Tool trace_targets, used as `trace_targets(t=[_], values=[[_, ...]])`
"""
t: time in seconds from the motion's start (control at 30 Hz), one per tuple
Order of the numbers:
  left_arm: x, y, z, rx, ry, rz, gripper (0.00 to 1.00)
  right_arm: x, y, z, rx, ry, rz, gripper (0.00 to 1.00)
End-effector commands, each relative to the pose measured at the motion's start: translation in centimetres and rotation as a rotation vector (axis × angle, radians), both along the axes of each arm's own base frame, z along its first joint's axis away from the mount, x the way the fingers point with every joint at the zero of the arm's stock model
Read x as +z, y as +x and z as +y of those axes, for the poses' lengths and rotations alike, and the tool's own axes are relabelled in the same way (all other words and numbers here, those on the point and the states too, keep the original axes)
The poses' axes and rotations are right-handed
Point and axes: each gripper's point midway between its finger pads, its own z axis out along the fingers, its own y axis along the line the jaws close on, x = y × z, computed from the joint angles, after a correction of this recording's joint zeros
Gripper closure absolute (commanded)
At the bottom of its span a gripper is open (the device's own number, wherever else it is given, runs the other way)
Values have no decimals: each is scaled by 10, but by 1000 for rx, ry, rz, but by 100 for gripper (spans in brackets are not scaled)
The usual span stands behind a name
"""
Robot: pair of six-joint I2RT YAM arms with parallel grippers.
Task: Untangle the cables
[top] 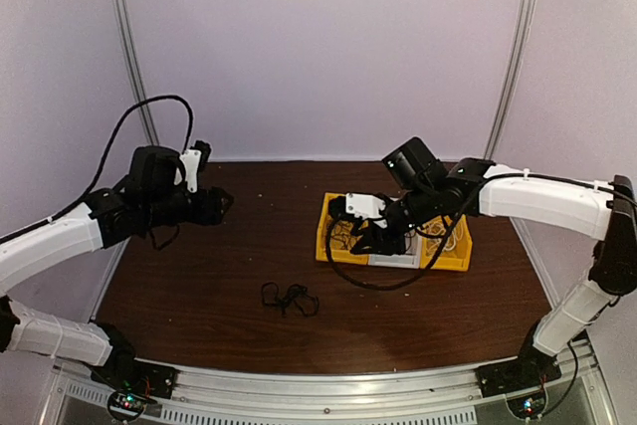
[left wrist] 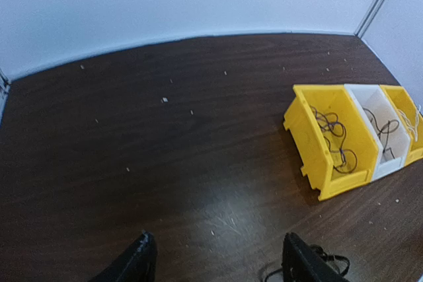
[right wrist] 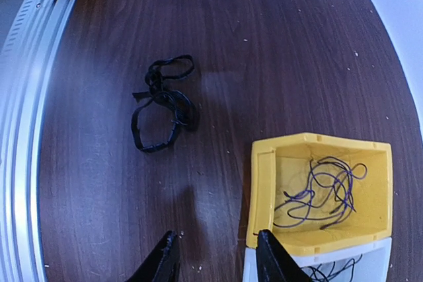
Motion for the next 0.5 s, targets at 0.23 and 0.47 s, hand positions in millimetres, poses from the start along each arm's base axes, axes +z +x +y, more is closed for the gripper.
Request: trace_targets(t=[0.23,0.47], values=[[-94,-68,-14,-91,-233,316,36,-61,-36,74,167,-43,66,60],[-119,-77,-23,-111,-227,374,36,-94,-56,97,214,-84,123,60]])
